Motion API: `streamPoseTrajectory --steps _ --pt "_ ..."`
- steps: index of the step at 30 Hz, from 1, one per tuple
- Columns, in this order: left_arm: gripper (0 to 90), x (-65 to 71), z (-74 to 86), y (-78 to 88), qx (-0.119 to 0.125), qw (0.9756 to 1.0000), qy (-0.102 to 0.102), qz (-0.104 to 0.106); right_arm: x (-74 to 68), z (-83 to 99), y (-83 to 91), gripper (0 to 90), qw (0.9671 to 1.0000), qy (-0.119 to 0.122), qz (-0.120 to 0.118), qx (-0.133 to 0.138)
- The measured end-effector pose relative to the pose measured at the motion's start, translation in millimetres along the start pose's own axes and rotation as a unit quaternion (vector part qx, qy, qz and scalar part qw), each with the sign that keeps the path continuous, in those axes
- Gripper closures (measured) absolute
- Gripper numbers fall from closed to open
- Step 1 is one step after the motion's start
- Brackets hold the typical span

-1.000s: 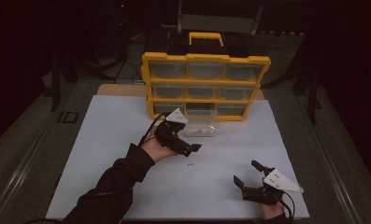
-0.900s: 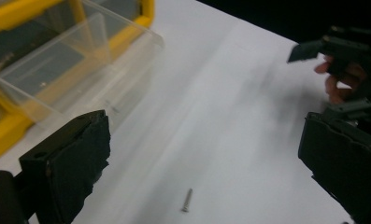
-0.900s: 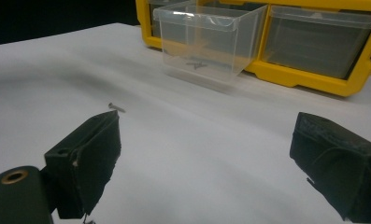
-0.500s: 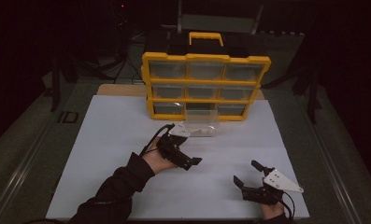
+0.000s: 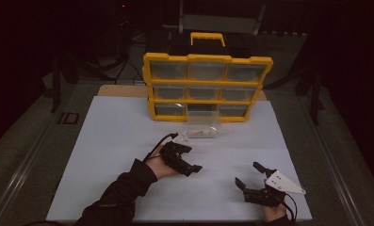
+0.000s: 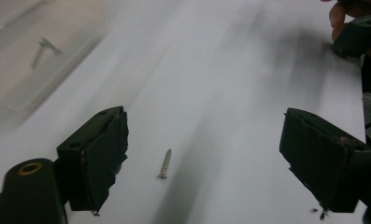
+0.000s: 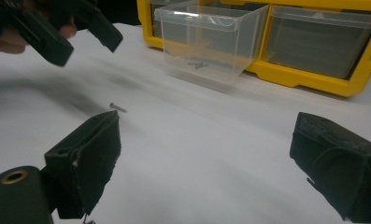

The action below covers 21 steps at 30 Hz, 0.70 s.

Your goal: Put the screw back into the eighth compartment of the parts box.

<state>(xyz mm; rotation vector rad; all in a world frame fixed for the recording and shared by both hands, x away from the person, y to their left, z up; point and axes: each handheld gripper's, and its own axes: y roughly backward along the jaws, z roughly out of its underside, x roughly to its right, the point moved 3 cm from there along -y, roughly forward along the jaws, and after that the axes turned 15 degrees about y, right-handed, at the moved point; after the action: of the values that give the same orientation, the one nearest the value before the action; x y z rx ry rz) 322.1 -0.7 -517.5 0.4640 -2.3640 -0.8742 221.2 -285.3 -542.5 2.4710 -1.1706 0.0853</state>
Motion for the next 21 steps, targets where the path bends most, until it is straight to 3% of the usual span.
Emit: streamPoseTrajectory --steps 3,6,10,21 --pt "21.2 -3.4 4.0 -5.8 -0.002 1.0000 -0.003 0.000 -0.4 0.2 -0.4 8.8 1.0000 0.000 -0.001 -0.001" --pt "40.1 -7.0 7.0 -10.9 -0.011 0.9999 -0.009 0.004 -0.8 -0.2 -0.2 8.8 1.0000 0.001 -0.002 -0.001" --pt "51.0 -11.1 8.4 -17.8 -0.026 0.9994 -0.018 -0.011 -0.4 0.1 -0.2 8.8 1.0000 0.000 -0.001 -0.001" --pt "67.9 -20.6 12.6 -31.3 -0.059 0.9976 -0.019 -0.030 -0.6 0.1 -0.3 8.8 1.0000 0.000 -0.003 0.000"
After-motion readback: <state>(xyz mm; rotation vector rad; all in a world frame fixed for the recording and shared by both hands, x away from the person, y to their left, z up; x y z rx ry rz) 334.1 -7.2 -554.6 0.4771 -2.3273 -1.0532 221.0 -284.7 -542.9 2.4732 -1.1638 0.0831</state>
